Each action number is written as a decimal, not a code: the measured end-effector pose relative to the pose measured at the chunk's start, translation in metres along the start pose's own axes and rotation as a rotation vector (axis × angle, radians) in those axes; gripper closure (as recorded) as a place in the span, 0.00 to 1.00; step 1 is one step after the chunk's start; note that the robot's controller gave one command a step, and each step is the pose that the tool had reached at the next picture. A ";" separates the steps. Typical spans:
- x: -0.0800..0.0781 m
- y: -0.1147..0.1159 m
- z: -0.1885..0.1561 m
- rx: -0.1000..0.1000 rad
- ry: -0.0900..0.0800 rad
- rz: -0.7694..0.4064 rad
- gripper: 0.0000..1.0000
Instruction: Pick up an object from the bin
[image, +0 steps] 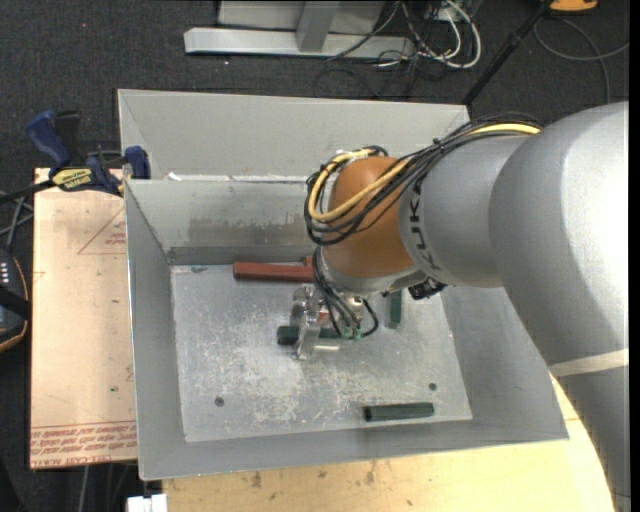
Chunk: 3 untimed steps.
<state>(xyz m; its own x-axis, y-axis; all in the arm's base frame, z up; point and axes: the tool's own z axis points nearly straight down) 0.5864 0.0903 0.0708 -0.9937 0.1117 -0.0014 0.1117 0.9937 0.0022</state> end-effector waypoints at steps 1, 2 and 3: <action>0.003 0.003 -0.123 0.001 -0.001 -0.052 1.00; 0.003 0.003 -0.123 0.001 -0.001 -0.052 1.00; -0.002 0.043 -0.076 -0.001 -0.008 -0.029 1.00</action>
Offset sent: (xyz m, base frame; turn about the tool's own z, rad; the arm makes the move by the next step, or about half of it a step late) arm 0.0000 0.0000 0.0000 0.0000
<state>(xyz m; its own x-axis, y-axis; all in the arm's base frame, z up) 0.5932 0.1326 0.1468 -0.9965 0.0833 -0.0099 0.0833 0.9965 0.0026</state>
